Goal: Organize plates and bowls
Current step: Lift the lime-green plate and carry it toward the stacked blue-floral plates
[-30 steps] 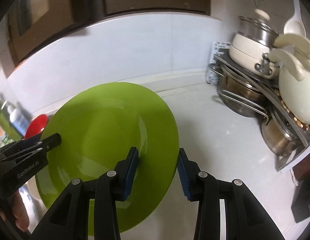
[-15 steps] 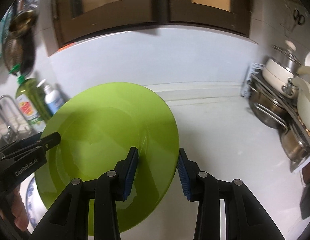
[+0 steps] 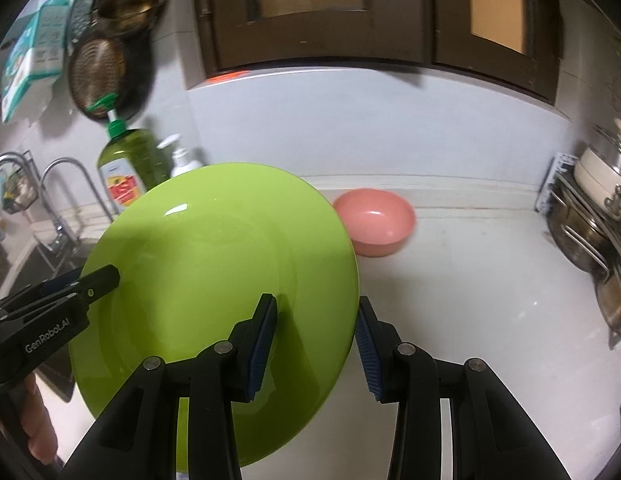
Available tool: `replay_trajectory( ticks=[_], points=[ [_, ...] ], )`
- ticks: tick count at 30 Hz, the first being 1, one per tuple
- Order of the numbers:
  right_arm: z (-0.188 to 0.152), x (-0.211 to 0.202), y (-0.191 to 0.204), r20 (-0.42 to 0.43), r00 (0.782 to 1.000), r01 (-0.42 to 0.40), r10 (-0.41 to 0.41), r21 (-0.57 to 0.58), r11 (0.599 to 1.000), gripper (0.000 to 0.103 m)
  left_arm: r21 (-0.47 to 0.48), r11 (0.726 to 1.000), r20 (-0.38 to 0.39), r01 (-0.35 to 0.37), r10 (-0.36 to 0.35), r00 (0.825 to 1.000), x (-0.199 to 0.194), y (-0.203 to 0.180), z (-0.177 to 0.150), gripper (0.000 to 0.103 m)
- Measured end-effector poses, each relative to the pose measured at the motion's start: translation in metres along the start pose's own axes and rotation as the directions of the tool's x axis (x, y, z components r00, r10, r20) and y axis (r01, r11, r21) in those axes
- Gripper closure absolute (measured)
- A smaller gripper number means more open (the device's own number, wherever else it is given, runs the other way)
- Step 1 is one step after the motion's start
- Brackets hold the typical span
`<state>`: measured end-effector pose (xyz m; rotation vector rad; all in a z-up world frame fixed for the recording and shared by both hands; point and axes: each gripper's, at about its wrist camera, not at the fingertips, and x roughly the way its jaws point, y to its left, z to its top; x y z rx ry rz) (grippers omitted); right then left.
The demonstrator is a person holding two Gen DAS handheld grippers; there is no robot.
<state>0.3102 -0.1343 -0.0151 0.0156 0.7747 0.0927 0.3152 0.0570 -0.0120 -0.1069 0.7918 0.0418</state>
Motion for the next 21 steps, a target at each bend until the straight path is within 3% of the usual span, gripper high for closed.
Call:
replay_trajectory(
  ticks=[12,21],
  points=[
    [-0.02,0.004,0.057,-0.051,0.996,-0.074,0.071,-0.045,0.996,0.063,-0.058,0.997,-0.034,-0.06,0.058,0.998,-0.019,0.063,-0.03,0.061],
    [-0.049,0.016,0.082,-0.12,0.99,-0.088,0.078,-0.077,0.993,0.063,-0.081,0.994,-0.123,-0.072,0.061,0.991,-0.01,0.09,-0.062,0.061]
  ],
)
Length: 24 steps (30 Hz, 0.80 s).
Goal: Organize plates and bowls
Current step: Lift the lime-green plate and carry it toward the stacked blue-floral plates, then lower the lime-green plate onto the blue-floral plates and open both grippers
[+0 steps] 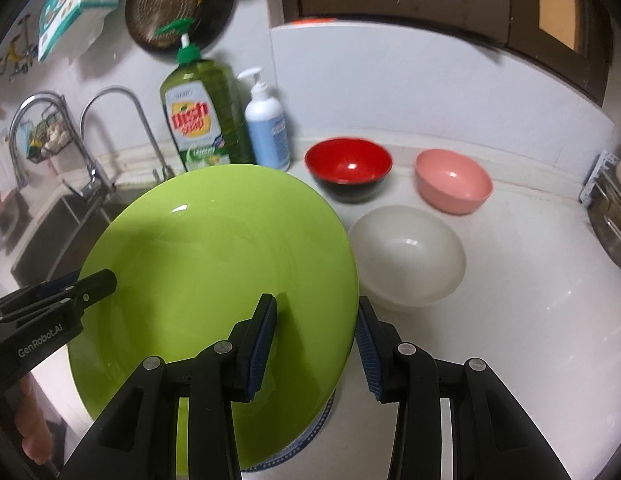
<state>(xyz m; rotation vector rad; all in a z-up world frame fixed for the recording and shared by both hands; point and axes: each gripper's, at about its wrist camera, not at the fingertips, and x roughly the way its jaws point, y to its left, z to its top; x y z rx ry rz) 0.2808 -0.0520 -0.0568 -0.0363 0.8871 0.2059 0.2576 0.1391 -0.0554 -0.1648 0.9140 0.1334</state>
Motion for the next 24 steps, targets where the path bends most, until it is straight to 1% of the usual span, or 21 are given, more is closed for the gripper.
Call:
replay_trajectory(
  ticks=[5,8,13,16,24],
  points=[
    [-0.013,0.014,0.005,-0.051,0.999,-0.007,0.006,-0.003,1.0,0.063,0.001,1.0,-0.048,-0.01,0.01,0.999,0.014,0.008,-0.013,0.061],
    [-0.02,0.021,0.005,-0.078,0.997,-0.008,0.008,-0.003,1.0,0.063,0.019,1.0,-0.073,-0.02,0.021,0.997,0.021,0.008,-0.022,0.061],
    [-0.033,0.036,0.005,-0.124,0.992,-0.012,0.013,0.005,1.0,0.063,0.026,0.999,-0.115,-0.033,0.035,0.993,0.036,0.008,-0.032,0.061],
    [-0.04,0.046,0.003,-0.151,0.988,-0.008,0.01,0.009,1.0,0.063,0.023,0.999,-0.143,-0.029,0.032,0.989,0.044,0.008,-0.038,0.061],
    [-0.05,0.062,-0.003,-0.195,0.981,-0.008,0.012,0.02,1.0,0.063,0.031,0.999,-0.18,-0.038,0.043,0.983,0.062,0.004,-0.048,0.061]
  ],
)
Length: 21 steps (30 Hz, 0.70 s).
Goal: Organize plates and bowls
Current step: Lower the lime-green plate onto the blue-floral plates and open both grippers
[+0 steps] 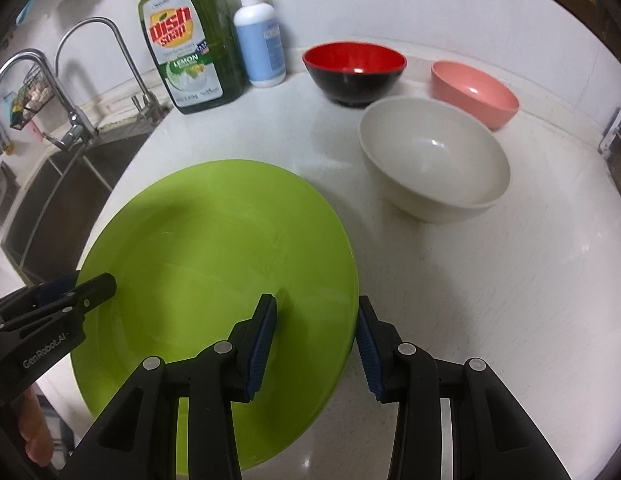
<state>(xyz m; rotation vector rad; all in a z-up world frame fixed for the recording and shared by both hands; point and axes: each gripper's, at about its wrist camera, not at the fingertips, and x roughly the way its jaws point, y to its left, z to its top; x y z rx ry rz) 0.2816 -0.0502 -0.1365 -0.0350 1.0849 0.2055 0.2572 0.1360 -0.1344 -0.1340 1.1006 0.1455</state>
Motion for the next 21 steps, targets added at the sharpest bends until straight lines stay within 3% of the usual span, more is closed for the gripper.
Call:
replay_trajectory(
  ticks=[21],
  points=[
    [-0.005,0.019,-0.002,-0.065,0.998,-0.019,0.02,0.003,1.0,0.062,0.028,0.999,-0.013,-0.04,0.04,0.999,0.011,-0.004,-0.003,0.061]
  ],
)
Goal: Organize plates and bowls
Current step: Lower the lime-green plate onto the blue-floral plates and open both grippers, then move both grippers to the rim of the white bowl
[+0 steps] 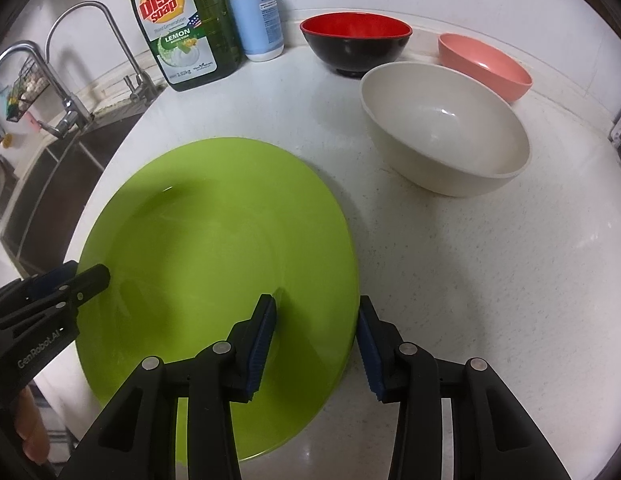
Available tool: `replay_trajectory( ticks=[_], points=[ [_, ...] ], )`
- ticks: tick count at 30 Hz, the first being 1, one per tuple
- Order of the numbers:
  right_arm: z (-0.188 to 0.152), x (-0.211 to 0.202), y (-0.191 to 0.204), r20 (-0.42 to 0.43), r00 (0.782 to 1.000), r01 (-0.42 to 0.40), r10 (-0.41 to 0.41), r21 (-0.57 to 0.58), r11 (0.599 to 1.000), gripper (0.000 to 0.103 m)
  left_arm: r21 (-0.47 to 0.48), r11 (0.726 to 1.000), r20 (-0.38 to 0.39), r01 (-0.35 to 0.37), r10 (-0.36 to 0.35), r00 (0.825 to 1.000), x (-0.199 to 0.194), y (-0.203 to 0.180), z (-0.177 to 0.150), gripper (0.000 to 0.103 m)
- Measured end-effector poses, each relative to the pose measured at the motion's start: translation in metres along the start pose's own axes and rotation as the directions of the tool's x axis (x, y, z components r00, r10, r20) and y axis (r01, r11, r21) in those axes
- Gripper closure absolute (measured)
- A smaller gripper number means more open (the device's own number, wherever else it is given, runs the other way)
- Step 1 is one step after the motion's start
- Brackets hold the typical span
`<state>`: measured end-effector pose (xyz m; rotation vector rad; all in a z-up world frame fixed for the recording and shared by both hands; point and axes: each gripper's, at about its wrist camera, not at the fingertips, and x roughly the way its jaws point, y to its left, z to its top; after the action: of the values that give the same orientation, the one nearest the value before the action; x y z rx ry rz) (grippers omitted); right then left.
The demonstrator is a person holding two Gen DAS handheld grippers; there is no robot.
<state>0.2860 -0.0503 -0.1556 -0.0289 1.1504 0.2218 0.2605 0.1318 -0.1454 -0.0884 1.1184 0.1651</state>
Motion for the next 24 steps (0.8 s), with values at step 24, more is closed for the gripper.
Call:
replay_trajectory(
  ticks=[24],
  points=[
    [0.008,-0.053,-0.031,0.152,0.988,0.003,-0.006,0.02,1.0,0.061,0.095,0.995,0.191,0.031,-0.048,0.98,-0.059,-0.033,0.022,0.027]
  ],
)
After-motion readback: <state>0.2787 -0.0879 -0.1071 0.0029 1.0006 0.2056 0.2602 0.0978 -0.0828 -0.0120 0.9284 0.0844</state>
